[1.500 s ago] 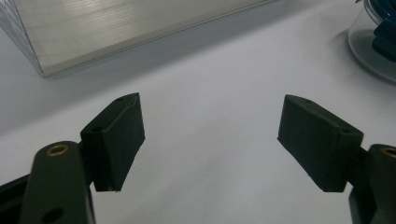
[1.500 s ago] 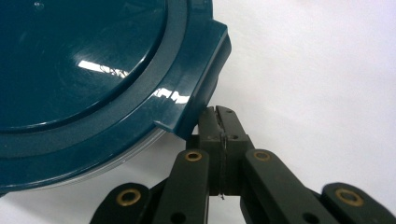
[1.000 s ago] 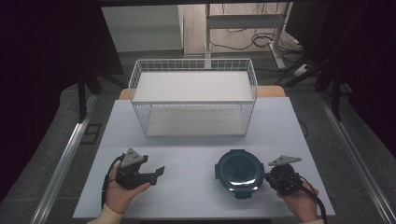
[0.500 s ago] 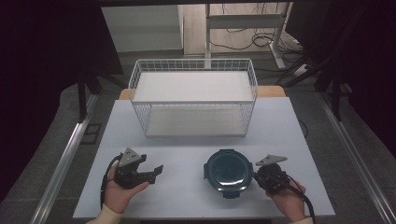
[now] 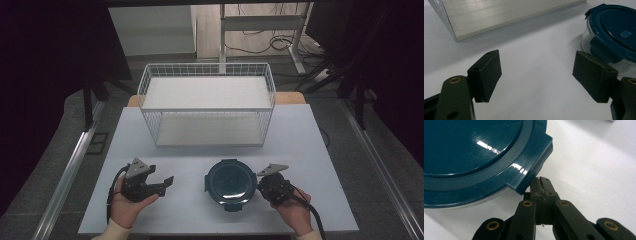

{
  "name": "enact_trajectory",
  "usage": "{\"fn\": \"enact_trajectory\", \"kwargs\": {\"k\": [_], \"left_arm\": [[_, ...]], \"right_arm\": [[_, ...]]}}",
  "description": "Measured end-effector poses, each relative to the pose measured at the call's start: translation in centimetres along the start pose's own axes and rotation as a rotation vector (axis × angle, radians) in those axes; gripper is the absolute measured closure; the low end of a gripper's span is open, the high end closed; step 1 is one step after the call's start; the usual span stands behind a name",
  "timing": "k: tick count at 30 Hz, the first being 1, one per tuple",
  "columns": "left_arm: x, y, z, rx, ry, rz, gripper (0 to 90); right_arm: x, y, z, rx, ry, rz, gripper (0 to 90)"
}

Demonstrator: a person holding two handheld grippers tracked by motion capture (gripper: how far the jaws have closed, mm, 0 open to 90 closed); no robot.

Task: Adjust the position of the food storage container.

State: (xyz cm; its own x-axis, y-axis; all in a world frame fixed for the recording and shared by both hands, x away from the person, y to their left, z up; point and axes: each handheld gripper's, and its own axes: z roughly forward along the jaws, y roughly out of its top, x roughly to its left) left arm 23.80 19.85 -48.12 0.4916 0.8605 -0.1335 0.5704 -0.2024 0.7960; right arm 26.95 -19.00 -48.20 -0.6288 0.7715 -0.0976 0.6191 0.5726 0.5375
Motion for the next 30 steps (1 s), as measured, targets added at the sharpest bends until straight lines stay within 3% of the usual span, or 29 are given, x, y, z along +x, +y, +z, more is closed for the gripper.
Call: {"fn": "enact_trajectory", "kwargs": {"k": [12,25,30], "left_arm": [[0.2,0.0,-0.1,-0.003,0.004,-0.005,23.0],[0.4,0.0,-0.2,-0.007,0.010,-0.008,23.0],[0.5,0.0,-0.3,-0.007,0.012,-0.010,23.0]], "right_arm": [[1.9,1.6,0.9,-0.004,0.027,-0.045,90.0],[4.2,3.6,2.0,-0.010,0.099,-0.104,90.0],[4.1,3.7,2.3,-0.030,0.135,-0.103,90.0]]}}
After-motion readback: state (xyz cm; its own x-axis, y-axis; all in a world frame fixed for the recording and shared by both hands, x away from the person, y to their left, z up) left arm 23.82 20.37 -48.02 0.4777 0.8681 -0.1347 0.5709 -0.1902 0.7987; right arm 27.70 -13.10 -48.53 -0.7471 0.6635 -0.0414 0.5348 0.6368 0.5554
